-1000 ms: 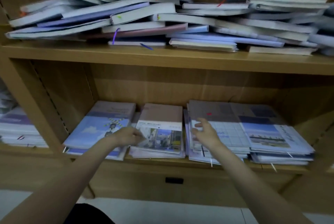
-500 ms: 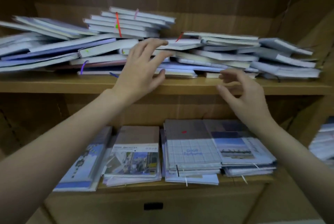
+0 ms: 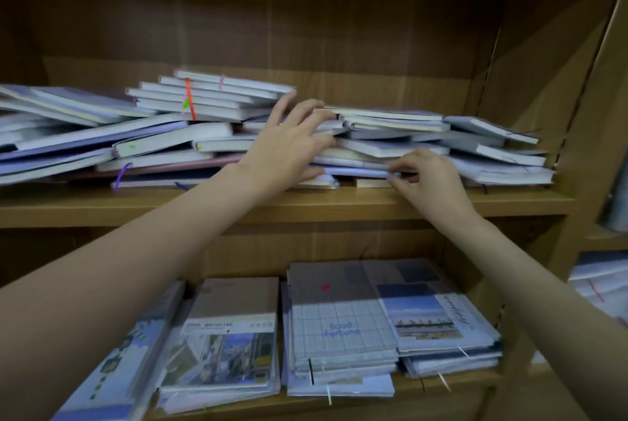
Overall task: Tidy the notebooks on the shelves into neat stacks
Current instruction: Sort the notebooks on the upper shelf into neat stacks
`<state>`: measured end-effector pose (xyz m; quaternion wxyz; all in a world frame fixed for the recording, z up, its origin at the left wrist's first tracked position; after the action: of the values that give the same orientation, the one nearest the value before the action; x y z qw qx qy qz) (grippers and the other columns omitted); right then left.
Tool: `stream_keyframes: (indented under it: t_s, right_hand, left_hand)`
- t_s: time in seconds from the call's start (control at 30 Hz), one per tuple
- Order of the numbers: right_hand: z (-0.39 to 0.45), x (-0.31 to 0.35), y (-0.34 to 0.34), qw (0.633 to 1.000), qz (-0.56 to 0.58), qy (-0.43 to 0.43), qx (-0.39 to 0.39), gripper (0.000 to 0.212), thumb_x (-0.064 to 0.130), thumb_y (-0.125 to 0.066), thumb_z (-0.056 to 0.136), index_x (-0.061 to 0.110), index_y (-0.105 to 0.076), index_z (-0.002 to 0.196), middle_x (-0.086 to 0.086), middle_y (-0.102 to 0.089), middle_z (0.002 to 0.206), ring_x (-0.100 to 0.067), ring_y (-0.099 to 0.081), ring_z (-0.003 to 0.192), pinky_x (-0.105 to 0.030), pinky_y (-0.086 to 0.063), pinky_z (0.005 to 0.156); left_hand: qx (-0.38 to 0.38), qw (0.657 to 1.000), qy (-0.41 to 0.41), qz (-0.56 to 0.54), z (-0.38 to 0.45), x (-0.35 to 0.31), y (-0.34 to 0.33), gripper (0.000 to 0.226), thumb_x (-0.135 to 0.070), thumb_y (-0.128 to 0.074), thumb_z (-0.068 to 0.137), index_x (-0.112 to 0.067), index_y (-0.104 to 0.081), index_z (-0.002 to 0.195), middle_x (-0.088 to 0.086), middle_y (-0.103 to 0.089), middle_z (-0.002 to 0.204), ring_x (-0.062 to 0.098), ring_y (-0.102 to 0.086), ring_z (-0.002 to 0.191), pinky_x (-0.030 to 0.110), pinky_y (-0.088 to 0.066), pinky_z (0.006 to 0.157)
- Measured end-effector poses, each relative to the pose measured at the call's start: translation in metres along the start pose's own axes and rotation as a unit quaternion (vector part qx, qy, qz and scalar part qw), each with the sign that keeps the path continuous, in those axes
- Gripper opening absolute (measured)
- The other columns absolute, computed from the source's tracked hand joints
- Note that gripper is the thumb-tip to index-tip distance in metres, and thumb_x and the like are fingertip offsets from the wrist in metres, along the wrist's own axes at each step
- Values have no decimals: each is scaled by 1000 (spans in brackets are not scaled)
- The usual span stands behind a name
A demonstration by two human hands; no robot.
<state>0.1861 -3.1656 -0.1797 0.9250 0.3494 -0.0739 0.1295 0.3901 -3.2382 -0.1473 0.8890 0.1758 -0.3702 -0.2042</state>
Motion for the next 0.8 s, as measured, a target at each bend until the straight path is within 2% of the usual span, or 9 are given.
stream_keyframes:
  t_s: [0.07, 0.17, 0.27, 0.33, 0.4, 0.5, 0.6, 0.7, 0.8]
  right_hand:
    - [2, -6, 5, 999, -14, 6, -42, 15, 17, -68, 84, 9, -68, 96, -6, -62, 95, -22, -56, 95, -30, -46, 82]
    - [13, -8, 8, 998, -32, 16, -59, 32, 20, -71, 81, 8, -61, 110, -7, -57, 108, -22, -48, 108, -19, -30, 86]
    - [25, -6, 0, 997, -42, 54, -23, 42, 20, -71, 80, 8, -58, 118, -8, -54, 111, -24, -47, 108, -28, -35, 89]
    - [26, -4, -7, 995, -62, 81, -22, 35, 17, -72, 79, 8, -61, 112, -9, -57, 106, -26, -50, 103, -33, -39, 85]
    - [23, -4, -12, 992, -68, 94, -55, 27, 10, -72, 77, 7, -64, 103, -8, -60, 99, -28, -55, 97, -35, -43, 79]
    - [22, -2, -9, 986, -80, 83, -124, 21, 5, -74, 75, 5, -63, 93, -10, -59, 91, -28, -57, 86, -29, -41, 65]
    - [38, 6, 0, 983, -72, 45, -165, 22, 11, -73, 77, 5, -58, 92, -10, -57, 88, -17, -50, 74, -26, -36, 59]
    - [52, 10, 0, 986, -82, 36, -138, 16, 15, -69, 82, 10, -55, 88, -5, -54, 86, -15, -47, 72, -28, -38, 60]
    - [47, -1, 1, 991, -60, 78, -94, 15, 20, -71, 81, 12, -58, 82, -1, -56, 80, -18, -53, 70, -29, -42, 58]
  left_hand:
    - [24, 1000, 8, -10, 3, 4, -4, 34, -32, -85, 54, -17, -69, 80, 13, -63, 112, 34, -57, 111, 58, -30, 103]
    - [31, 999, 12, -28, 5, 8, -8, 31, -31, -86, 56, -19, -69, 79, 11, -64, 108, 32, -60, 99, 54, -29, 104]
    - [34, 998, 20, -39, 11, 12, -4, 29, -32, -82, 63, -20, -70, 87, 10, -62, 113, 31, -58, 99, 49, -24, 108]
    - [44, 998, 27, -47, 13, 13, -6, 28, -33, -75, 73, -20, -69, 98, 9, -57, 121, 30, -53, 108, 44, -13, 112]
    - [32, 998, 31, -54, 13, 13, -10, 28, -33, -72, 77, -20, -68, 102, 9, -55, 124, 29, -51, 111, 42, -10, 113]
    - [14, 998, 28, -50, 11, 11, -9, 28, -31, -80, 67, -21, -71, 91, 10, -61, 112, 30, -59, 99, 42, -18, 110]
    - [-1, 998, 20, -61, 15, 15, -8, 26, -29, -86, 55, -22, -71, 75, 9, -67, 93, 28, -64, 79, 40, -27, 101]
    - [-38, 997, 27, -59, 23, 19, -9, 18, -26, -84, 61, -20, -70, 70, 7, -67, 85, 28, -65, 73, 36, -27, 93]
    - [-48, 998, 37, -36, 29, 22, -13, 20, -25, -85, 61, -20, -68, 68, 3, -66, 83, 27, -63, 70, 35, -29, 92]
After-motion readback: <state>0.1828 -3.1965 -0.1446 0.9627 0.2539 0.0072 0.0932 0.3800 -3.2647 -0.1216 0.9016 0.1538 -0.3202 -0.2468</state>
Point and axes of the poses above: each hand's wrist, its own z-axis towards the middle knuckle, its own y-axis out of the back of the hand, x = y × z, the point moved 2 cm from there along z, towards the middle knuckle
